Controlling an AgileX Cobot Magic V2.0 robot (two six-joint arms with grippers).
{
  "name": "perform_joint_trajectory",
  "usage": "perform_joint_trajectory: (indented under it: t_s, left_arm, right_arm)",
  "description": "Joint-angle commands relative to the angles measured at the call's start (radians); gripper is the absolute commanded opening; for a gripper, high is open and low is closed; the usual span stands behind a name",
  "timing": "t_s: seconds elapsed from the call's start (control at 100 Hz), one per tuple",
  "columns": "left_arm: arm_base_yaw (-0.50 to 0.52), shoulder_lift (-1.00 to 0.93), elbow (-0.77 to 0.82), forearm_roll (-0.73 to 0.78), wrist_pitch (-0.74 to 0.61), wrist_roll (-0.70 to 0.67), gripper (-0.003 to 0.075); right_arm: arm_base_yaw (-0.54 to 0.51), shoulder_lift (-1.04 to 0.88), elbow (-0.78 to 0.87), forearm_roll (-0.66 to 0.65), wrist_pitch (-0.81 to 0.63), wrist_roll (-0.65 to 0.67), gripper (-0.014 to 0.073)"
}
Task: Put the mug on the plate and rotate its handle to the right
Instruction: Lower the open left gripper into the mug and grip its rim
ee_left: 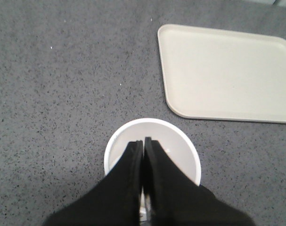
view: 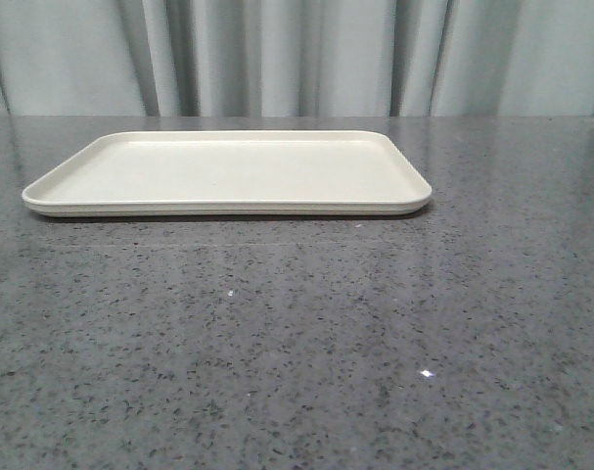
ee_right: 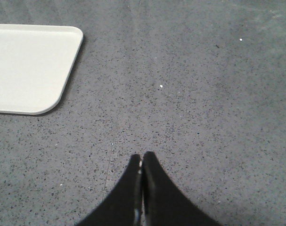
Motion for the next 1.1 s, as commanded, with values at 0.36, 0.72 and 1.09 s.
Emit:
perform_joint_trajectory:
  t_s: [0.36, 0.72, 1.09]
  left_arm:
    - [0.0, 0.088, -0.046, -0.022, -0.034, -0.004, -0.002]
    - [0.0, 0.088, -0.046, -0.089, -0.032, 0.1, 0.0253]
    - [0.0, 0.09, -0.046, -0.083, -0.032, 0.1, 0.0597]
  right_arm:
    - [0.001, 0.078, -0.061, 0.008, -0.053, -0.006, -0.0066]
    - [0.001, 0.078, -0.061, 0.008, -0.05, -0.006, 0.0231]
    - [0.001, 0.078, -0.061, 0.008, -0.049, -0.006, 0.0563]
